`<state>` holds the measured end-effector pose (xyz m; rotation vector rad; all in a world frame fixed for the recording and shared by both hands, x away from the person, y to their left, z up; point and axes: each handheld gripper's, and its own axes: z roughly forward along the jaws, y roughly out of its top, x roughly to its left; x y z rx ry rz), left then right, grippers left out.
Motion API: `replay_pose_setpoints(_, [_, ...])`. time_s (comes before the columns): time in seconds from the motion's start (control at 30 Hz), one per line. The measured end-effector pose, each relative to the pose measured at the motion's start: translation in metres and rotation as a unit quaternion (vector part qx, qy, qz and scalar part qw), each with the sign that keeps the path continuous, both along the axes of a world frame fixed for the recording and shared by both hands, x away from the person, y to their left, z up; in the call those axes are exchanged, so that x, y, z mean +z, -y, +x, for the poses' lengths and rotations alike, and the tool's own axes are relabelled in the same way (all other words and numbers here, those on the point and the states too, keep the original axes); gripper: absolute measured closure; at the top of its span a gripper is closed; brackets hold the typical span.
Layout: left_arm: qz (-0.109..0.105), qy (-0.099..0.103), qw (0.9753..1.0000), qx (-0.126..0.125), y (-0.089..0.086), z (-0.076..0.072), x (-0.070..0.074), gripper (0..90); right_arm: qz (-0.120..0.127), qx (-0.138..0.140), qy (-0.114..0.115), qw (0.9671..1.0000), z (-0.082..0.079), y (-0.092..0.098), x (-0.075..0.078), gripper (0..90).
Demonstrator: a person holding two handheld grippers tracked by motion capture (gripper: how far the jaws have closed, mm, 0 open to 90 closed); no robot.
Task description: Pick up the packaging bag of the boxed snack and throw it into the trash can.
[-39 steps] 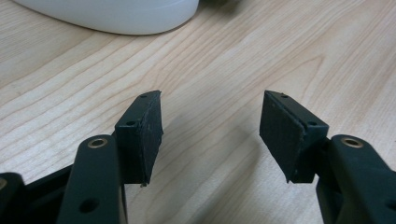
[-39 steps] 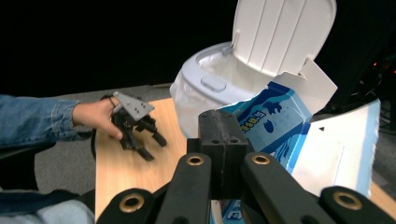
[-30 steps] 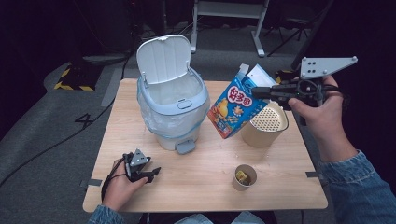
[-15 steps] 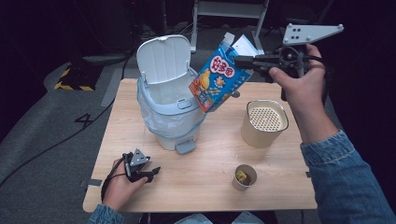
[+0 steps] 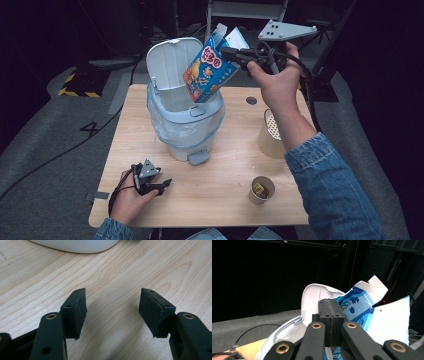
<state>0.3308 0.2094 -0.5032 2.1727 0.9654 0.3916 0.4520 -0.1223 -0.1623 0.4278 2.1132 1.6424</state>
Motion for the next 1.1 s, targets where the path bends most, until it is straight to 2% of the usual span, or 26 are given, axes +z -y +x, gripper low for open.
replay_pose_setpoints(0.27, [0.000,0.000,1.0000,0.000,0.000,0.000,0.000,39.4,-0.014,0.004,-0.032,0.9994,0.003,-0.010,-0.022,90.0])
replay_pose_setpoints(0.6, [0.000,0.000,1.0000,0.001,0.000,0.000,0.000,39.4,-0.042,0.045,-0.047,0.9970,0.005,-0.023,-0.037,90.0])
replay_pose_setpoints(0.8, [-0.001,0.000,1.0000,0.001,0.000,0.000,0.000,39.3,-0.088,0.049,-0.058,0.9932,0.010,-0.030,-0.052,90.0])
replay_pose_setpoints(0.83, [-0.001,0.000,1.0000,0.001,0.000,0.000,0.000,39.3,-0.086,0.057,-0.064,0.9926,0.010,-0.031,-0.054,87.6])
replay_pose_setpoints(0.87, [0.000,-0.001,1.0000,0.001,0.000,0.000,0.000,39.3,-0.084,0.059,-0.070,0.9922,0.011,-0.032,-0.055,73.7])
replay_pose_setpoints(0.93, [-0.001,0.000,1.0000,0.002,0.001,0.000,0.000,39.3,-0.089,0.039,-0.062,0.9933,0.010,-0.034,-0.057,62.1])
replay_pose_setpoints(1.03, [0.000,0.000,1.0000,0.001,0.000,0.000,0.000,39.3,-0.098,0.027,-0.057,0.9931,0.008,-0.032,-0.058,53.7])
replay_pose_setpoints(1.1, [0.000,0.000,1.0000,0.002,0.001,0.000,0.000,39.0,-0.101,0.025,-0.056,0.9930,0.006,-0.029,-0.057,52.3])
